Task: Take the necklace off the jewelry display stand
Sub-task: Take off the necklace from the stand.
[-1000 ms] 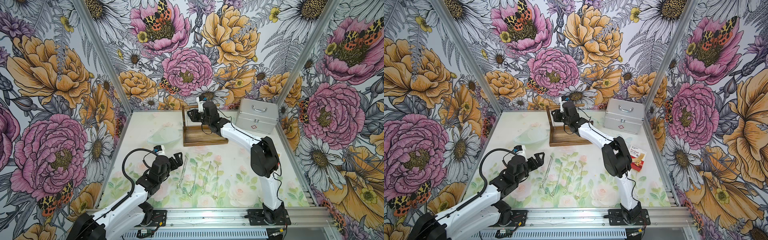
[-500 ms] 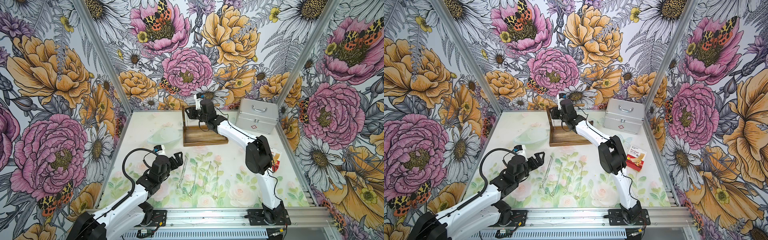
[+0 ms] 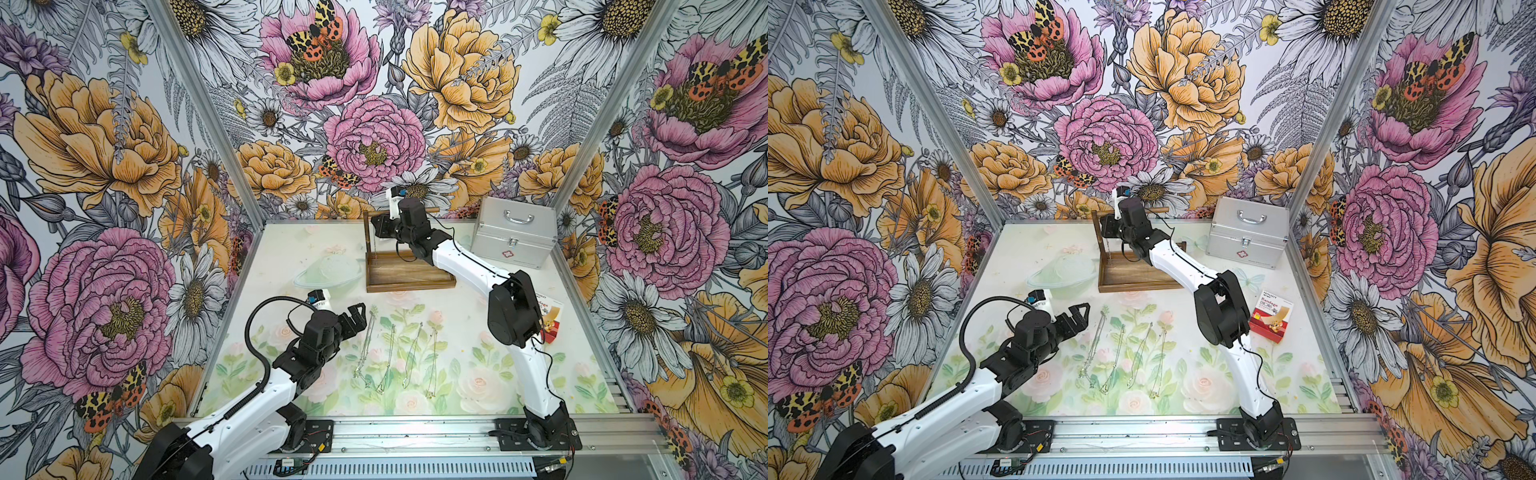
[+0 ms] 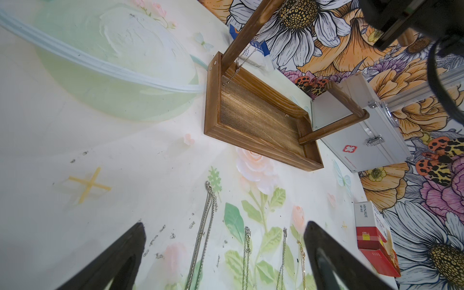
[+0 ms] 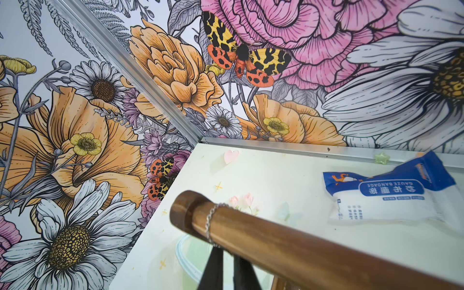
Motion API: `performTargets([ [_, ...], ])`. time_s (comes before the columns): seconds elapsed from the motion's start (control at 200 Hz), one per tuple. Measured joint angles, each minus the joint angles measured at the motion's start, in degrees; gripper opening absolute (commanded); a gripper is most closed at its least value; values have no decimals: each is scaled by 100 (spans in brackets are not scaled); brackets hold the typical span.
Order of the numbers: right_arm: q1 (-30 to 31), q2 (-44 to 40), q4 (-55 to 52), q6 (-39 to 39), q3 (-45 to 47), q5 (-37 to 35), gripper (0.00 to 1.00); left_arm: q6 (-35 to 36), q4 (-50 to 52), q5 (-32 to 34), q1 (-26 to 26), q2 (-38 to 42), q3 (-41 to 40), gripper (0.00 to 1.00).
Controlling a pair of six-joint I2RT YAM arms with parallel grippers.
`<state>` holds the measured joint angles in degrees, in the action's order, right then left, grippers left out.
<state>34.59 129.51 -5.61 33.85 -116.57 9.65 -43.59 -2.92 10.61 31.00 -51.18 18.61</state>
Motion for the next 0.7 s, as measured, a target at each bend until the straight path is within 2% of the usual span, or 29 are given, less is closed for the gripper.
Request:
performTargets([
  [0.09,2,0,-11,13,-13,-13,0,0,-11,0,22,-28,0,99],
  [0.43,0,-13,-17,-35,37,-151,0,0,-33,0,26,-68,0,99],
  [0.701,-15,-348,-59,-133,568,-299,0,0,-35,0,26,-81,0,99],
])
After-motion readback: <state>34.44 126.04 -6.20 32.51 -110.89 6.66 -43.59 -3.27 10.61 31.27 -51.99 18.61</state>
